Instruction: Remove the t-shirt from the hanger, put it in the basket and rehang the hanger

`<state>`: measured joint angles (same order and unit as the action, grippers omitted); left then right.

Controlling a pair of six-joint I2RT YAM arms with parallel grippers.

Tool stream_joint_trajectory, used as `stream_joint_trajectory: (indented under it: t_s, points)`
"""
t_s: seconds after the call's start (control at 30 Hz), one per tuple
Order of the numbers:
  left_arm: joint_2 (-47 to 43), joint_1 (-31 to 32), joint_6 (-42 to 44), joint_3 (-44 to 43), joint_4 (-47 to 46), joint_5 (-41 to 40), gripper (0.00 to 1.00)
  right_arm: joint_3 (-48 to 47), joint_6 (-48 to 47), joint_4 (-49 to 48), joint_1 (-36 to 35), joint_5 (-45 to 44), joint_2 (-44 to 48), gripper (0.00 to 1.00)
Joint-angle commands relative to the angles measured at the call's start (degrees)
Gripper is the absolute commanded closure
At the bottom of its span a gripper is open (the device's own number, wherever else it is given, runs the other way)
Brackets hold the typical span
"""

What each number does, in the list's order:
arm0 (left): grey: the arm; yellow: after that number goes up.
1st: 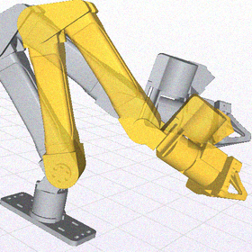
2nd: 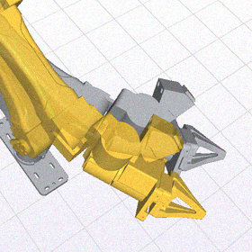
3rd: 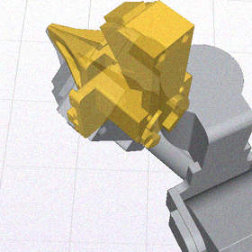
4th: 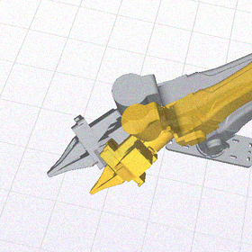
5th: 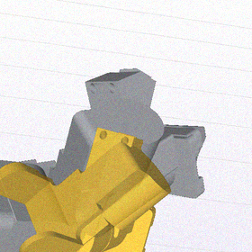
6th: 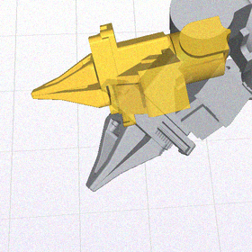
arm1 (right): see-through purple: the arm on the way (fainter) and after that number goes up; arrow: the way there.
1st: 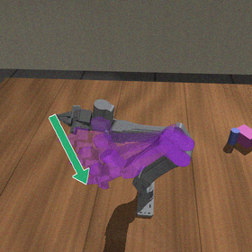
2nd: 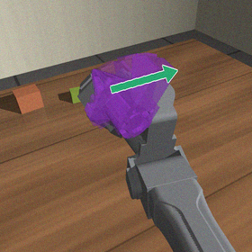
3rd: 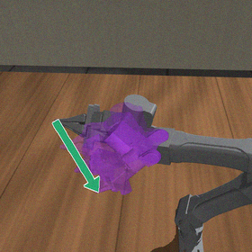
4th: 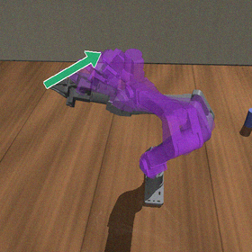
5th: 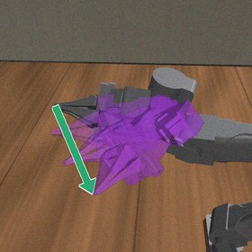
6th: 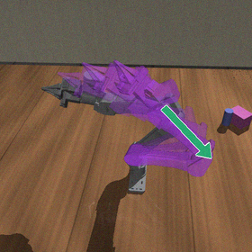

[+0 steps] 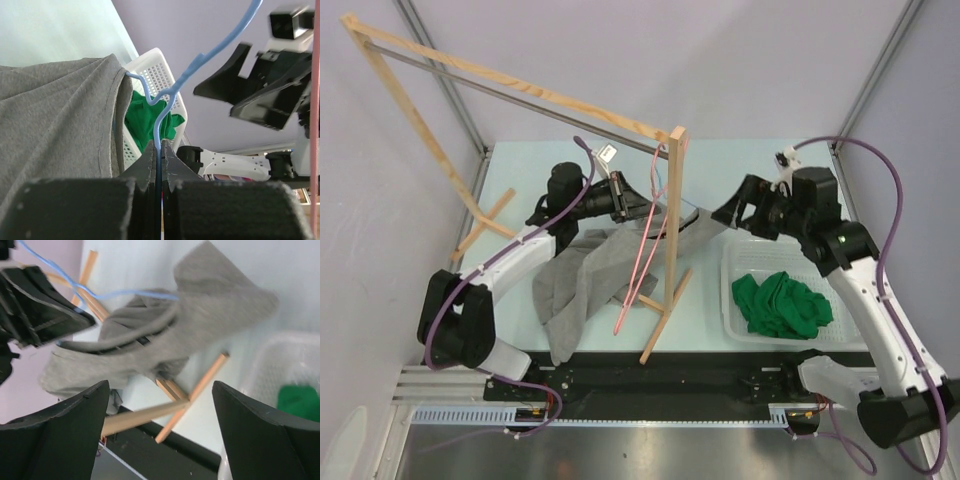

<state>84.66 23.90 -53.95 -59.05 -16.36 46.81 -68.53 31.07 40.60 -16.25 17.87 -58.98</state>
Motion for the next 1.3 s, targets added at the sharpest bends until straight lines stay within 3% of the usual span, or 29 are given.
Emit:
stream_joint_trajectory:
  t_s: [0.0,0.37,0.67,0.83,1.1,1.27]
  points:
    - [0.68,1.59,2.8,-3.62,-2.01,-0.39,1.0,-6.52,-1.63,-11.14,-2.64,-0.73,-5.87,0.14]
    - [1.3,4.4,5.79,-5.55,2.03,-0.58,1.0,2.61,1.98,-36.36,-11.43,-4.15,-7.9,0.34]
    - [-0.02,5.1,6.4,-4.5,2.91,-0.14,1.0,4.19,0.57,-39.63,-14.6,-10.22,-9.84,0.38]
    - [-1.25,5.37,6.93,-4.67,4.05,-0.05,1.0,4.72,0.66,-41.74,-15.12,-9.87,-12.11,0.49]
    - [-0.82,5.72,7.11,-5.11,4.58,0.04,1.0,6.04,-0.13,-44.38,-17.5,-11.62,-14.58,0.5]
    - [-0.46,6.16,7.11,-5.81,4.67,0.04,1.0,6.74,1.27,-44.81,-17.68,-13.74,-15.81,0.67]
